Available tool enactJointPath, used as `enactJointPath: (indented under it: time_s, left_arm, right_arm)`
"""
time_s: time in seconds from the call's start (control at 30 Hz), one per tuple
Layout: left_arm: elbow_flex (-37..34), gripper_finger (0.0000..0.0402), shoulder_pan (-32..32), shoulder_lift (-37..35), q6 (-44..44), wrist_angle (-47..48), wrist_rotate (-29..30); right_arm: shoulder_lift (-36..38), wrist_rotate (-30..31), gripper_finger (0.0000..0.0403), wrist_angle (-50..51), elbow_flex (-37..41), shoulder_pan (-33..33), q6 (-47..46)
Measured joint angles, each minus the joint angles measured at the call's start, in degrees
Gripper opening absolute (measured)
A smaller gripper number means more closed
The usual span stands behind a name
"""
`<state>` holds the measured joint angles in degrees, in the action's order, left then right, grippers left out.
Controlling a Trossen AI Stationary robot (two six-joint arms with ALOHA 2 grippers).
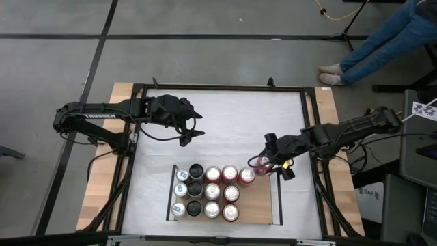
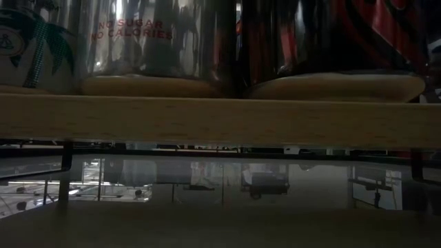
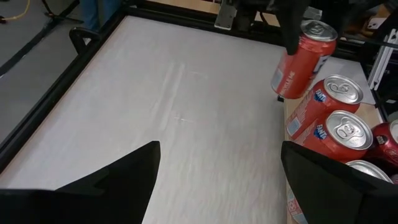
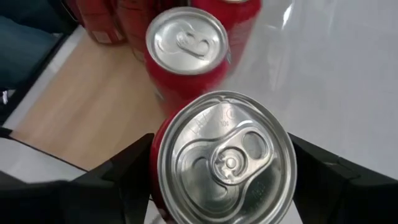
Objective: Place canned beverage on shelf
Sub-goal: Put the red soda can on the shelf
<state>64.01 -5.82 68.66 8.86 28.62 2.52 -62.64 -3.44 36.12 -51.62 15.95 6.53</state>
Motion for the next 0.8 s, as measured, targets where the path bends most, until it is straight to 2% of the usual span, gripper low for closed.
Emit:
enactJointPath:
  time_s: [0.4, 0.8]
  left_arm:
    - [0.0, 0.0326, 0.0, 0.0, 0.0, 0.0, 0.0]
    - [0.0, 0.0326, 0.0, 0.0, 0.0, 0.0, 0.0]
  right_arm:
    - [-3.9, 0.8, 0.0286, -2.7, -0.1, 3.7, -2.7]
    - [-4.1, 1.4, 0.0286, -3.1, -0.1, 5.8, -4.0]
